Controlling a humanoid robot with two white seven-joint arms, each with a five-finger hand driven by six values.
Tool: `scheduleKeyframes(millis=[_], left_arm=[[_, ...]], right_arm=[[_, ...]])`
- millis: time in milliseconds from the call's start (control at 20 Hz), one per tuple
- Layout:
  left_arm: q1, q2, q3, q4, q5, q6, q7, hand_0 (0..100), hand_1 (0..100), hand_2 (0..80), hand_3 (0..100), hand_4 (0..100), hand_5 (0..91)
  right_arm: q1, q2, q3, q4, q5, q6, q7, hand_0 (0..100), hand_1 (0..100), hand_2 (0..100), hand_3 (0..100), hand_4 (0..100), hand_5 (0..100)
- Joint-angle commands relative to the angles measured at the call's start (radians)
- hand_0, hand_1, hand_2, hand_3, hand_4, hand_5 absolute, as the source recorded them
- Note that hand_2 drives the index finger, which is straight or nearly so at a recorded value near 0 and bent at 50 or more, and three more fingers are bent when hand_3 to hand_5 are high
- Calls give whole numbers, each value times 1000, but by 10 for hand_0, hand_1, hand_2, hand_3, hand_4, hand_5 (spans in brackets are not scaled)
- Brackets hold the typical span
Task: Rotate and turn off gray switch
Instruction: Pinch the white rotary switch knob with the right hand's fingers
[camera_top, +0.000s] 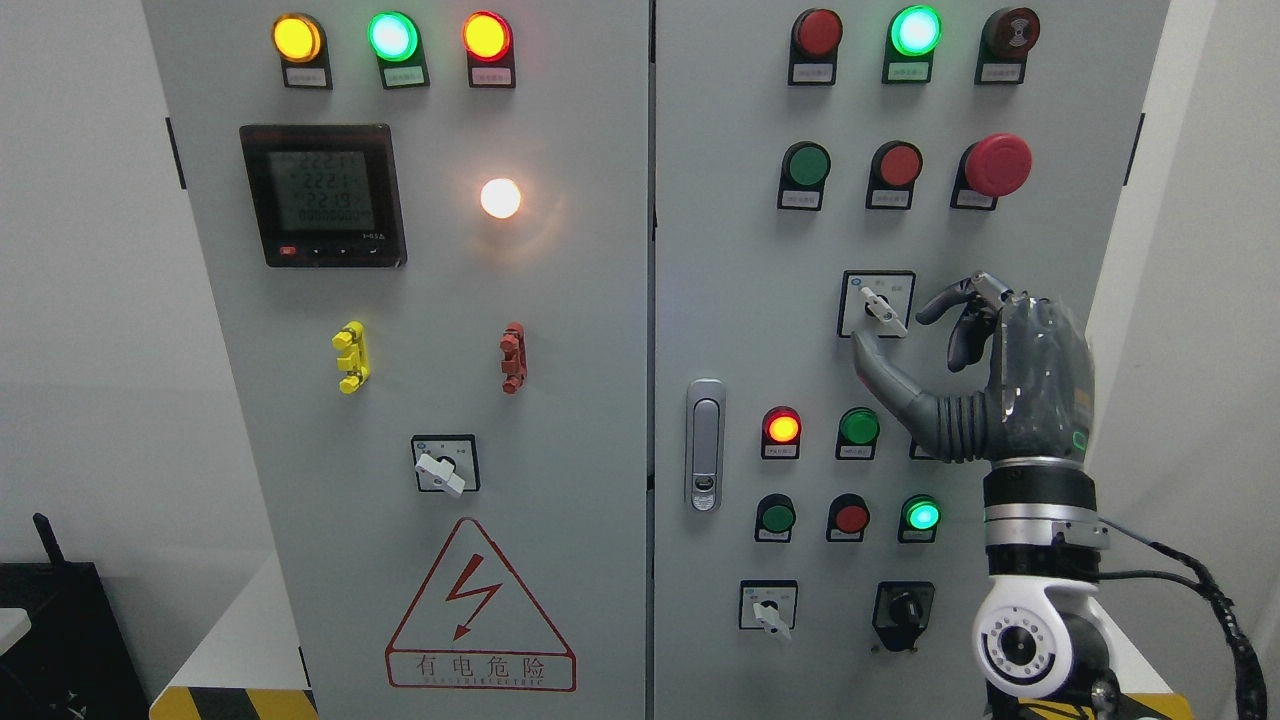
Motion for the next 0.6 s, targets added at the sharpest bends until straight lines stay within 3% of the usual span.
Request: scheduleKeyframes(millis=[0,550], left_arm=[[-9,0,8,-26,18,0,0,120,389,0,0,0,0],[-9,0,8,-26,20,0,0,120,389,0,0,0,0]], right_arm=[[-9,2,7,20,3,4,4,26,514,598,976,939,1000],[-19,1,12,25,3,15,7,109,461,625,982,941,1000]])
